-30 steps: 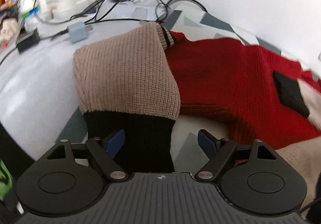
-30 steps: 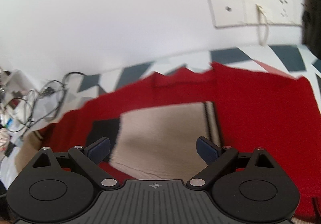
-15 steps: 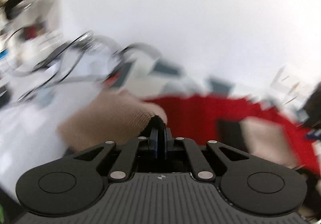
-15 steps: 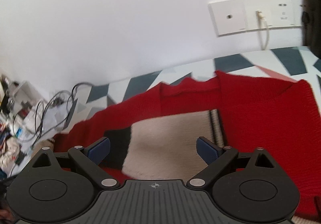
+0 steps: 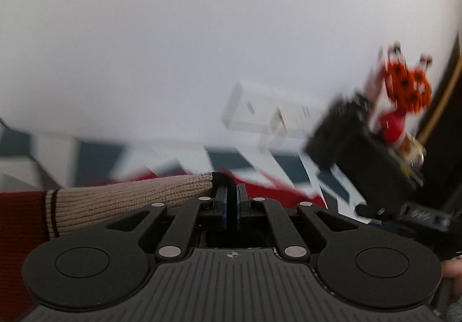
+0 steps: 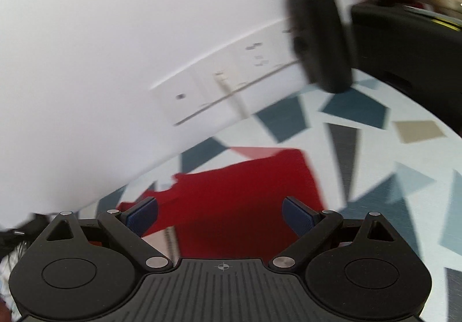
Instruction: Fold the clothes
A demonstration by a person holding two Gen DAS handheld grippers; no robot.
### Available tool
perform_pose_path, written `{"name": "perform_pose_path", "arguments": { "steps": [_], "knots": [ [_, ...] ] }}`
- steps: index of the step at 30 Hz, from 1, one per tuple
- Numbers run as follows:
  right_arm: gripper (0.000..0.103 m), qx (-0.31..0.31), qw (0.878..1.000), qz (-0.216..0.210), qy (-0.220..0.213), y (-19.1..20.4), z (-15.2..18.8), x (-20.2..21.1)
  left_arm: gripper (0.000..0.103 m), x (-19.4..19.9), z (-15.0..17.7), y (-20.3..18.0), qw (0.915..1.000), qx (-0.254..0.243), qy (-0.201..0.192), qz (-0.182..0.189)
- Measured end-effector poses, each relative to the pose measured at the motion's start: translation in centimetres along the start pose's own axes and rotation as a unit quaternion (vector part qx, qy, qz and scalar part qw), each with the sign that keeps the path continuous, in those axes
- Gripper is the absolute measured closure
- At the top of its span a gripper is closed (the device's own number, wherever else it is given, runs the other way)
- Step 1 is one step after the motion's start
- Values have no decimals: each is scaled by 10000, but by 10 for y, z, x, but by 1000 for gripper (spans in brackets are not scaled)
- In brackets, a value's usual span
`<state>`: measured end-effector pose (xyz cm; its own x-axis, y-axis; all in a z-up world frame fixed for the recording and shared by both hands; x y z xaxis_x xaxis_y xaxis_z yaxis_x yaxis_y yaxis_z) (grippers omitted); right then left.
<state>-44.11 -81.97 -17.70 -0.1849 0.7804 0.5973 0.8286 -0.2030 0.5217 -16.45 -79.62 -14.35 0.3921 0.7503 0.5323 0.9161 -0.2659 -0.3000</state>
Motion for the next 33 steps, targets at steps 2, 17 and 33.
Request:
{"name": "perform_pose_path", "arguments": {
  "steps": [2, 17, 33],
  "knots": [
    [11, -96, 9999, 106, -92, -16, -1, 7, 97, -38, 18, -11, 9990, 24, 424, 114],
    [11, -603, 9966, 331, -462, -51, -2, 47, 15, -35, 42, 15, 9952, 305, 919, 162],
    [10, -911, 9872, 738, -1086, -55, 26, 139, 5, -3, 65, 28, 9884, -20, 1517, -45]
  ]
}}
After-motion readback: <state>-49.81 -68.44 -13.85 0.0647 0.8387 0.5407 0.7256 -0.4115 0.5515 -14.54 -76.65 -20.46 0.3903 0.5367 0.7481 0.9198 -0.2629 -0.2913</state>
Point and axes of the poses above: each gripper's, at about its wrist camera, not at the fingertips, and x roughly against the way its jaws point, y to its left, z to its underside, the point moved 7 cm from there along -x, roughly the way its jaws point, and after that the axes turned 5 degrees about -x, right-handed, at the moved point
